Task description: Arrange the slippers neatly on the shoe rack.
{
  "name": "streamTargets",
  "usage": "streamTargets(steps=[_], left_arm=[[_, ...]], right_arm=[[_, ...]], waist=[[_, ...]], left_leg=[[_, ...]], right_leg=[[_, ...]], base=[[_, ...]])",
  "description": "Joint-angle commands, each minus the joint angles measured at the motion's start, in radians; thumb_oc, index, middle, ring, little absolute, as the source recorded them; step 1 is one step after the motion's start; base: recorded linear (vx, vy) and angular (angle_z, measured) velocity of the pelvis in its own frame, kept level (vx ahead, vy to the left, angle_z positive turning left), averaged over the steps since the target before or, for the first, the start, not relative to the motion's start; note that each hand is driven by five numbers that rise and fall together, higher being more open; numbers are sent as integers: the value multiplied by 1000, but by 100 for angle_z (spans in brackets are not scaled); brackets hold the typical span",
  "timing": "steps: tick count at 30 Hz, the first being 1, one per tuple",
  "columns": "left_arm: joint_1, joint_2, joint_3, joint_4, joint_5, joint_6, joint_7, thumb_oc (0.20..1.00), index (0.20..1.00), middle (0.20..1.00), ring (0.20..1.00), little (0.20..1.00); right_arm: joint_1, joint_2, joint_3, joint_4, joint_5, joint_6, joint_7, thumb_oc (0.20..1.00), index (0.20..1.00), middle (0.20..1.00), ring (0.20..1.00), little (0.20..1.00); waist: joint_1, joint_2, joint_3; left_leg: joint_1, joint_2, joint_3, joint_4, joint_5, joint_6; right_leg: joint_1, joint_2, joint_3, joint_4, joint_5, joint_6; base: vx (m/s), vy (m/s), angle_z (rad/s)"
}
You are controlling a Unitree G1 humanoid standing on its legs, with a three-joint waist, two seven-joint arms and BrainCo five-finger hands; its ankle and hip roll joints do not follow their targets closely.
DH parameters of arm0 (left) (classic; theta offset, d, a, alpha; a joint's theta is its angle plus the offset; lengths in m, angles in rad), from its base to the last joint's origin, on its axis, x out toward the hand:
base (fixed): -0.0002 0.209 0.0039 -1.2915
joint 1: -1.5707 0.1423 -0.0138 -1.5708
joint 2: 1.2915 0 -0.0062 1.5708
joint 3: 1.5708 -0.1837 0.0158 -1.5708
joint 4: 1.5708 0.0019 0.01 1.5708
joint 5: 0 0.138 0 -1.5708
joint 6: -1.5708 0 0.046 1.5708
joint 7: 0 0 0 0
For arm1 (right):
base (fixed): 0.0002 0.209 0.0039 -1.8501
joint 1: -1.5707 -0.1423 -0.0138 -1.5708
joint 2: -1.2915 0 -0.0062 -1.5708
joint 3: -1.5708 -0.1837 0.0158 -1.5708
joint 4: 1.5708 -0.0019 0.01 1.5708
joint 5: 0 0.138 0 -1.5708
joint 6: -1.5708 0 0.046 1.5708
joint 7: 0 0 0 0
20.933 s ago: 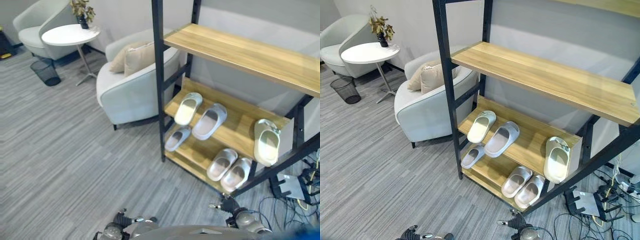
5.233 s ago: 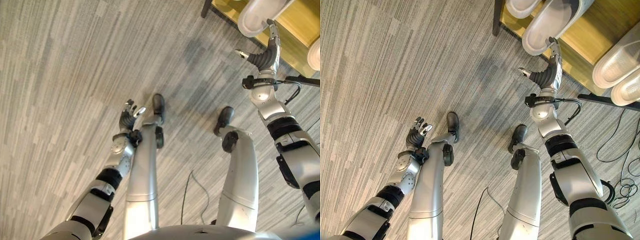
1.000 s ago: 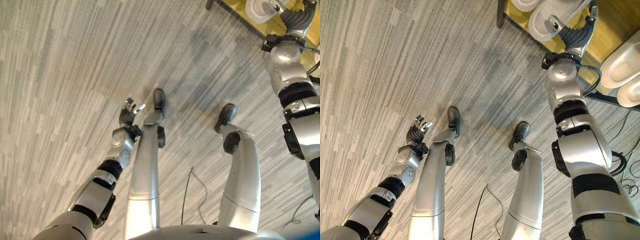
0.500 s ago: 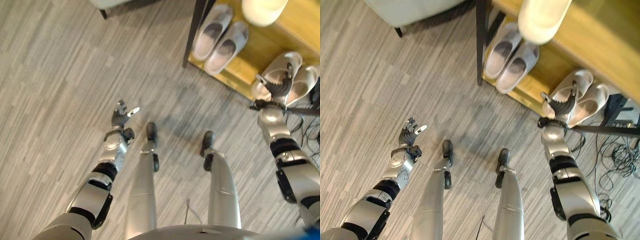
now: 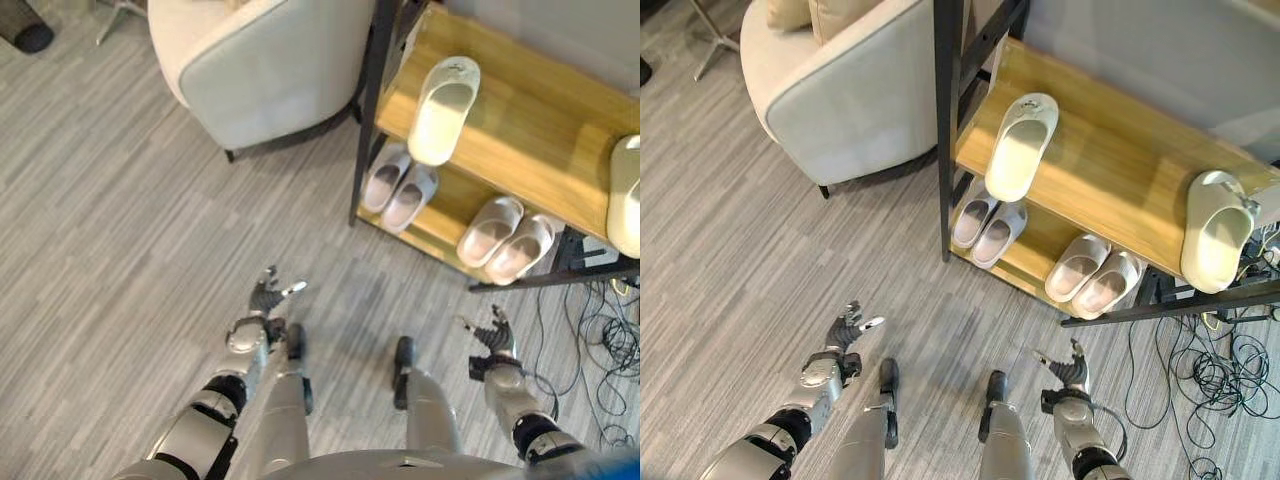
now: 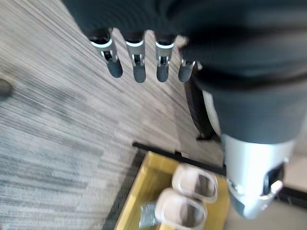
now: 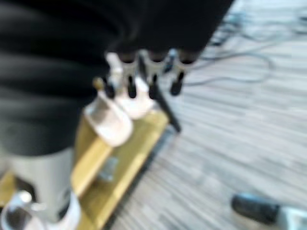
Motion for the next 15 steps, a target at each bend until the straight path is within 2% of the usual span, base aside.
streamTargets(steps=[1,2,10,15], left_arm=[[14,24,-30,-75,91,-27,-15,1000,1000,1000,1000,1000],[28,36,-55,-126,123,-30,-25,1000,1000,1000,1000,1000],[41,83,-119,-254,192,-28,-77,1000,1000,1000,1000,1000],[67,98,-135,-337,188,-19,-117,1000,1000,1000,1000,1000]], right_arm=[[-1,-39,1,-2,1,-4,31,1000,1000,1000,1000,1000],[33,-39,12,-4,-19,2,44,1000,1000,1000,1000,1000],[101,-38,42,79,-121,49,90,1000,1000,1000,1000,1000],[159,-30,30,125,-160,82,116,1000,1000,1000,1000,1000]], waist=[[5,27,41],[3,28,44],[-4,36,26],[-7,46,5]], left_leg=[[122,17,-70,-72,-8,-41],[184,23,-69,-92,-7,-44],[374,56,-54,-157,-7,-57],[497,80,-41,-195,-14,-69]], right_leg=[[119,-5,-11,-68,77,33],[178,1,-15,-87,76,37],[358,24,-17,-152,66,44],[458,47,-5,-176,41,45]], base=[[86,-43,2],[68,-34,2],[63,-76,-4],[62,-126,-10]])
